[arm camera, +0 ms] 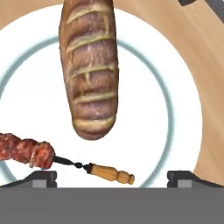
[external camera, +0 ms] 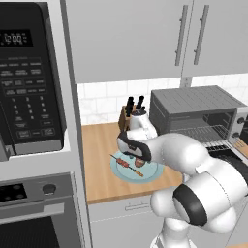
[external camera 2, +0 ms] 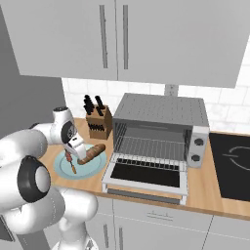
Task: Pick up the kebab skewer and baguette bread, and place them inside the toaster oven. Close the toaster oven door and start by setting the timer.
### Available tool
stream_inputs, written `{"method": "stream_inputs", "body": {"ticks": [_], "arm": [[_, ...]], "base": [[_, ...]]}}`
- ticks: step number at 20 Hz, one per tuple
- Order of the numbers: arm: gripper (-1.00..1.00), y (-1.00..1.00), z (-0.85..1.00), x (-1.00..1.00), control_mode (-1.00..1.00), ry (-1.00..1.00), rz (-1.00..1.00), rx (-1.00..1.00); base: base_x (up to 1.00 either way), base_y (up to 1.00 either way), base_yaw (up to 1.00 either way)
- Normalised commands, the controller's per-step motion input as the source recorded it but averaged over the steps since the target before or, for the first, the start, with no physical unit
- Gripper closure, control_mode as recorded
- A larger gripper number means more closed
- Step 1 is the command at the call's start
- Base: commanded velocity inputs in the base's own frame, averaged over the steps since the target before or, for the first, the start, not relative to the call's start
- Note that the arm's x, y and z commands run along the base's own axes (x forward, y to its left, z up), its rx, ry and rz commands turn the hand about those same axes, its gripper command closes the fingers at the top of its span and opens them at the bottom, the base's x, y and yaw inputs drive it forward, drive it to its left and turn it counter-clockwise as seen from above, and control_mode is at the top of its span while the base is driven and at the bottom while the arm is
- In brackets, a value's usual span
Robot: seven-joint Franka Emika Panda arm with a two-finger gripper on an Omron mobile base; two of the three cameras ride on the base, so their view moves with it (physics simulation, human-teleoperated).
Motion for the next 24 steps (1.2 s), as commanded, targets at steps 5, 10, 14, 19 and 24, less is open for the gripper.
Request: {"method": "stream_inputs", "body": {"ticks": [5, 10, 14, 19, 24], "arm": [[-1.00, -0.05, -0.31, 0.27, -1.00, 0.00, 0.00, 0.00], [-1.00, -0.02, -0.26, 0.26, -1.00, 0.00, 0.00, 0.00], [-1.00, 0.00, -0.25, 0.21, -1.00, 0.00, 0.00, 0.00], [-1.00, 0.00, -0.14, 0.22, -1.00, 0.00, 0.00, 0.00], [1.00, 0.00, -0.12, 0.00, -1.00, 0.00, 0.00, 0.00]], "base": [[0.00, 0.00, 0.00], [0.00, 0.00, 0.00], [0.00, 0.00, 0.00], [0.00, 0.00, 0.00], [0.00, 0.00, 0.00]]}}
